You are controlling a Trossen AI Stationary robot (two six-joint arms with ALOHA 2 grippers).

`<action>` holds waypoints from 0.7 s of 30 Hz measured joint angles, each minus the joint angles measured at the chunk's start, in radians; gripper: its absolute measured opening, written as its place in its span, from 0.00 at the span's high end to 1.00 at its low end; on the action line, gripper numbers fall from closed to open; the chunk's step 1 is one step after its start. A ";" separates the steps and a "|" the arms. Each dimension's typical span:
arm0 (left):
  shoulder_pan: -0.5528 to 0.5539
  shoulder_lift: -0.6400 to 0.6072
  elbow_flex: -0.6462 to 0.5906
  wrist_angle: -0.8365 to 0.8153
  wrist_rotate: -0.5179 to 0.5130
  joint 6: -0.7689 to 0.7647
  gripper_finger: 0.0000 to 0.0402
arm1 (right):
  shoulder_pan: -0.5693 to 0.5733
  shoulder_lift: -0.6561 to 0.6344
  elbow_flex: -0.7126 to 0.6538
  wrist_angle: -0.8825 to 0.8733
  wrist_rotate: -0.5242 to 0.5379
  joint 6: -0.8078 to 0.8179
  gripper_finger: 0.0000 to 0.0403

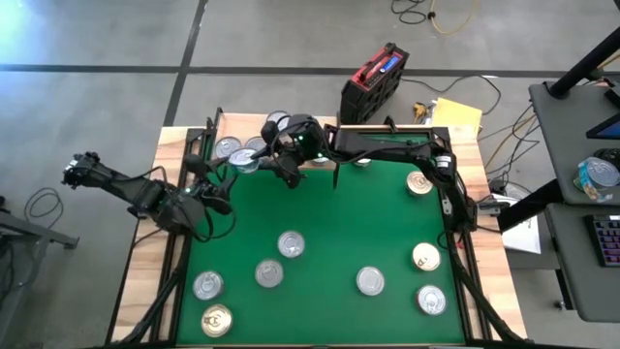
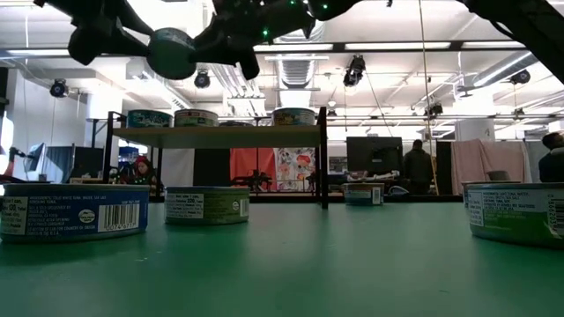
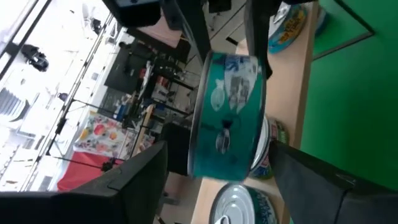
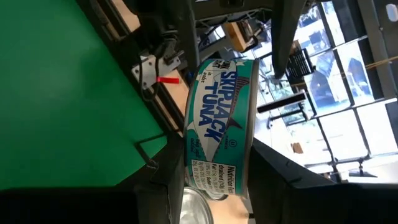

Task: Stack canned seafood by type on shelf
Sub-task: Stack the center light blue tuna can on top of the light blue tuna can on the shelf

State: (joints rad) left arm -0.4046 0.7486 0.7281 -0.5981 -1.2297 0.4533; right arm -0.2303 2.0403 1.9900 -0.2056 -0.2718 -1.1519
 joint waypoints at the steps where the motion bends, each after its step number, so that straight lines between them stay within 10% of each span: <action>1: 0.001 0.001 0.000 0.017 0.016 0.013 0.35 | 0.003 0.000 0.000 0.000 0.000 0.000 0.70; 14: 0.006 0.003 -0.001 0.074 0.068 0.082 0.68 | 0.018 0.000 0.000 -0.007 0.002 0.005 0.70; 21: 0.007 0.013 -0.002 0.093 0.036 0.085 0.56 | 0.020 0.000 0.000 0.003 0.007 0.000 0.70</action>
State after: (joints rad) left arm -0.3975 0.7612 0.7265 -0.5055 -1.1941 0.5381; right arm -0.2100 2.0403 1.9896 -0.2021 -0.2649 -1.1522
